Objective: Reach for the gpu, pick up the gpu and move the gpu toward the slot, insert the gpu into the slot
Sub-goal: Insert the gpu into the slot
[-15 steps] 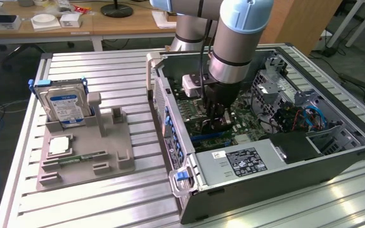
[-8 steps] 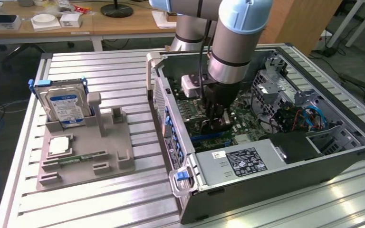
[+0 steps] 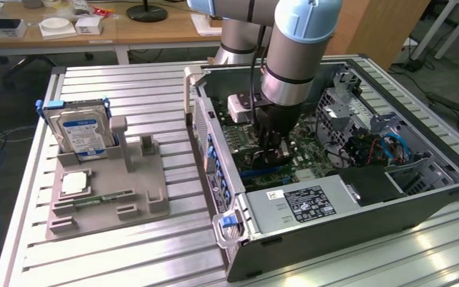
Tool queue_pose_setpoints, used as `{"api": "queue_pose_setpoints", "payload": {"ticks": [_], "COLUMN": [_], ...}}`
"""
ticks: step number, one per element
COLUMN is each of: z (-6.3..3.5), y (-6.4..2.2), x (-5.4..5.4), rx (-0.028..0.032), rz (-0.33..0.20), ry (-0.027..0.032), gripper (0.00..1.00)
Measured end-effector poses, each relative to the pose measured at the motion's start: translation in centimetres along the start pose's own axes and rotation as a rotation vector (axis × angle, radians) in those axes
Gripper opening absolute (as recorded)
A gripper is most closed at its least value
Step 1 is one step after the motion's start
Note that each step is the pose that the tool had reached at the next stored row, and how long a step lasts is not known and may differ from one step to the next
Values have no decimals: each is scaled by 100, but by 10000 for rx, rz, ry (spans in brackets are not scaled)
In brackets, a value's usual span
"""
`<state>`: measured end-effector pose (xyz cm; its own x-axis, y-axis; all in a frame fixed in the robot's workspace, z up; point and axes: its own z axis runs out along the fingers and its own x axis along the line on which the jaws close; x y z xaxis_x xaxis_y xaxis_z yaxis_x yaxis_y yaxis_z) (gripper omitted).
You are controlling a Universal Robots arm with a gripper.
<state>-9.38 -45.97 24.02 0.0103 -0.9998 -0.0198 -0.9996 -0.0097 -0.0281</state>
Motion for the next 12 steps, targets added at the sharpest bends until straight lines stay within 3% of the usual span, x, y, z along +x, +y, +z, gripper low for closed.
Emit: {"api": "queue_pose_setpoints", "payload": {"ticks": [12], "z": [9], "y": [0], "x": [0], "rx": [3], "rz": [0], "ry": [-6], "gripper": [27]}}
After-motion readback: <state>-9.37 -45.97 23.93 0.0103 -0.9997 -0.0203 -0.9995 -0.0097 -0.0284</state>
